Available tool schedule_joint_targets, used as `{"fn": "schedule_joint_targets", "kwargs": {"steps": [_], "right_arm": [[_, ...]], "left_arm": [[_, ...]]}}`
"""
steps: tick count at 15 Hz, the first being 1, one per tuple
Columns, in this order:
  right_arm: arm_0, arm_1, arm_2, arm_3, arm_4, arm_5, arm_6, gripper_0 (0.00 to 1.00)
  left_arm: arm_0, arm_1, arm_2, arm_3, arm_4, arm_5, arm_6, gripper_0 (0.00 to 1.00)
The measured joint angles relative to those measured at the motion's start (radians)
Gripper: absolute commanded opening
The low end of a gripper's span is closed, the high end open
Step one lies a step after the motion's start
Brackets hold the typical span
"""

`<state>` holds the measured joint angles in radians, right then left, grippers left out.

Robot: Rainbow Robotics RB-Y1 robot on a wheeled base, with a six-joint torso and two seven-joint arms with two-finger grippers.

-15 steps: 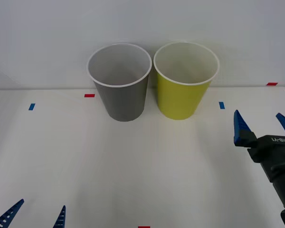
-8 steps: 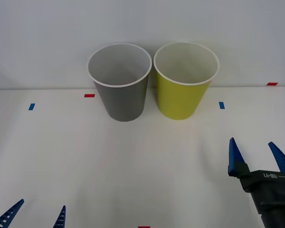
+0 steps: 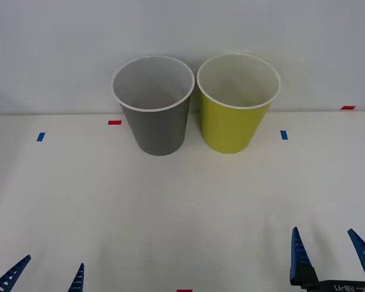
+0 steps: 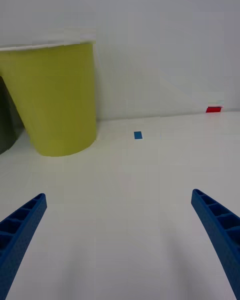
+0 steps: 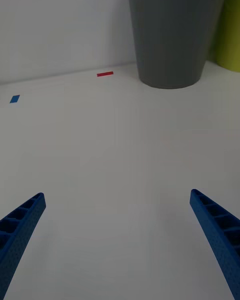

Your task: Put cans in the gray bin and PET bottles in the light green bin.

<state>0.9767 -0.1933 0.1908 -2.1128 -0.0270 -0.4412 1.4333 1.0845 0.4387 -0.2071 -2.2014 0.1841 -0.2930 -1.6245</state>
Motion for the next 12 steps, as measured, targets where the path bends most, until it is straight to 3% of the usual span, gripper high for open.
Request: {"fn": "schedule_joint_targets", "kwargs": {"steps": [5, 12], "right_arm": [[0.111, 0.016, 0.065, 0.001, -0.023, -0.040, 0.045, 1.00], [0.133, 0.016, 0.087, 0.001, -0.020, -0.056, 0.068, 1.00]], "left_arm": [[0.000, 0.000, 0.000, 0.000, 0.000, 0.000, 0.000, 1.00], [0.000, 0.000, 0.000, 0.000, 0.000, 0.000, 0.000, 1.00]]}}
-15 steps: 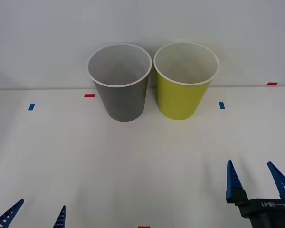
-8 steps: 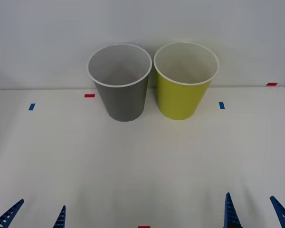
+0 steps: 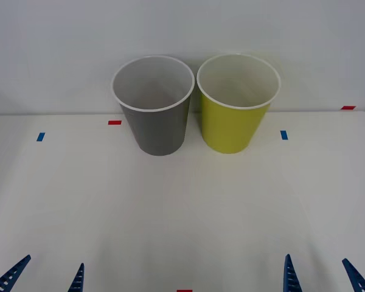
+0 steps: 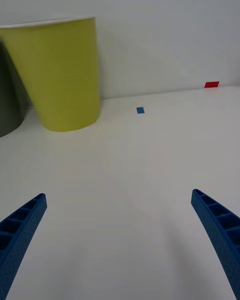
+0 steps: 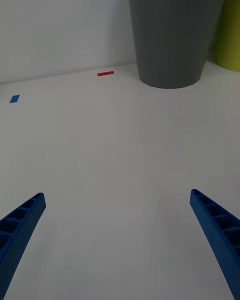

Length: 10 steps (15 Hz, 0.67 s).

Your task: Put cans in the gray bin and PET bottles in the light green bin.

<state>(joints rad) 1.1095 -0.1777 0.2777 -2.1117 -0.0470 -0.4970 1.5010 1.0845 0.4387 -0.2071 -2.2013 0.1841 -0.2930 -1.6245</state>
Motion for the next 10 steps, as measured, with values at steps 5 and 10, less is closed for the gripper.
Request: {"fn": "schedule_joint_targets", "kwargs": {"steps": [5, 10], "right_arm": [[0.004, 0.000, -0.001, 0.001, 0.004, 0.001, 0.004, 1.00], [0.004, 0.000, -0.001, 0.001, 0.004, 0.001, 0.004, 1.00]], "left_arm": [[0.000, 0.000, 0.000, 0.000, 0.000, 0.000, 0.000, 1.00], [0.000, 0.000, 0.000, 0.000, 0.000, 0.000, 0.000, 1.00]]}}
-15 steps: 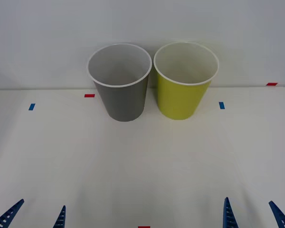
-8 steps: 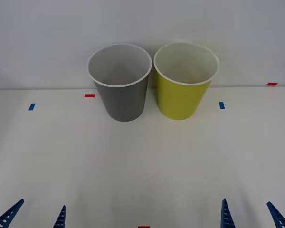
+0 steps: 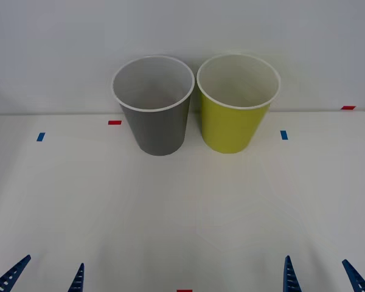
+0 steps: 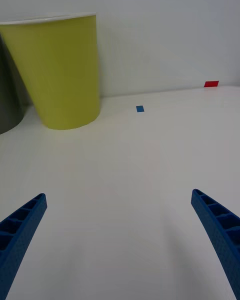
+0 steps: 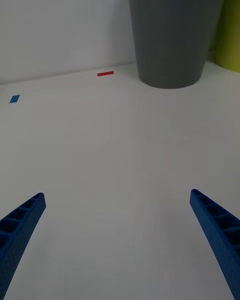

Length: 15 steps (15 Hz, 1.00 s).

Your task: Put cans in the gray bin and PET bottles in the light green bin.

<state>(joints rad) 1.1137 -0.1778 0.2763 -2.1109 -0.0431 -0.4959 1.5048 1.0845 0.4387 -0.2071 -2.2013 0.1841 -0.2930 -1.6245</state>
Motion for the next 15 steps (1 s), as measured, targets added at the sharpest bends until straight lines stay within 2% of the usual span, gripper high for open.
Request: {"fn": "schedule_joint_targets", "kwargs": {"steps": [15], "right_arm": [[0.000, 0.000, 0.000, 0.000, 0.000, 0.000, 0.000, 1.00]], "left_arm": [[0.000, 0.000, 0.000, 0.000, 0.000, 0.000, 0.000, 1.00]]}}
